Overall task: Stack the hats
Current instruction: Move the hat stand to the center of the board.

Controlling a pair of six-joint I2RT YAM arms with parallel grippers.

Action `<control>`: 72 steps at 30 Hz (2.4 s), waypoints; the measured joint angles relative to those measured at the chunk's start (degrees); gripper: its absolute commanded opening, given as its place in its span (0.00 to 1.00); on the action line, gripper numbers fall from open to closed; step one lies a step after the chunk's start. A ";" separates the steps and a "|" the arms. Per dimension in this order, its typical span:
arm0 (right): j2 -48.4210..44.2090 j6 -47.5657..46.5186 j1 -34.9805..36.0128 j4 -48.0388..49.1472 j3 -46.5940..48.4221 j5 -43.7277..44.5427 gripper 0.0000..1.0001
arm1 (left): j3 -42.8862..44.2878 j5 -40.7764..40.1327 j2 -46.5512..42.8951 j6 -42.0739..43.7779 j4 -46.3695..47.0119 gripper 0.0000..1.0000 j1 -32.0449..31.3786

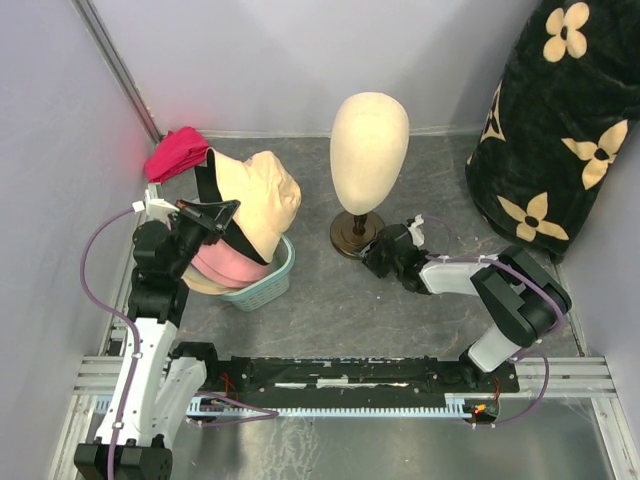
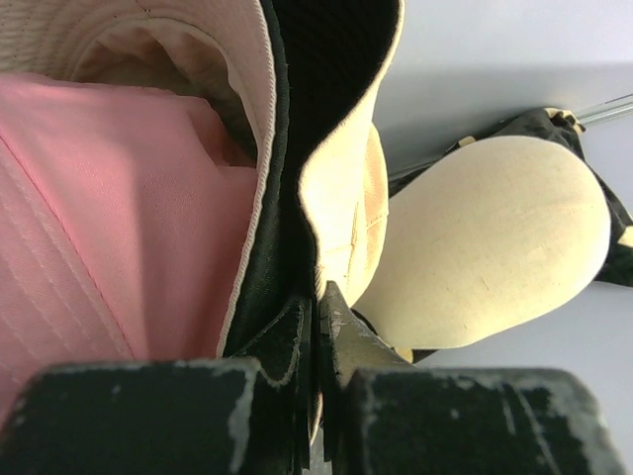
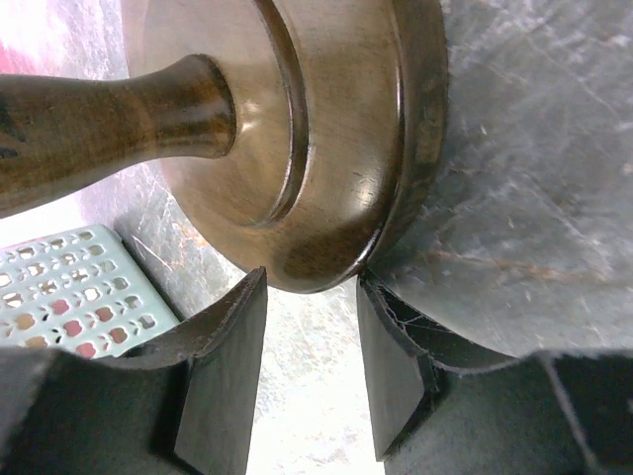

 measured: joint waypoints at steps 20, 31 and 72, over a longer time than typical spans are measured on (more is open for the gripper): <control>9.88 -0.74 -4.68 1.81 10.19 0.81 0.51 | 0.00 0.31 0.79 0.02 1.07 0.03 -0.02; 9.84 -4.90 -6.71 0.72 11.41 1.86 0.58 | 0.24 0.31 0.81 0.02 0.87 0.03 0.00; -15.89 -42.45 28.11 -32.17 35.21 19.47 0.62 | 2.36 3.30 -3.08 0.02 -2.54 0.03 -0.07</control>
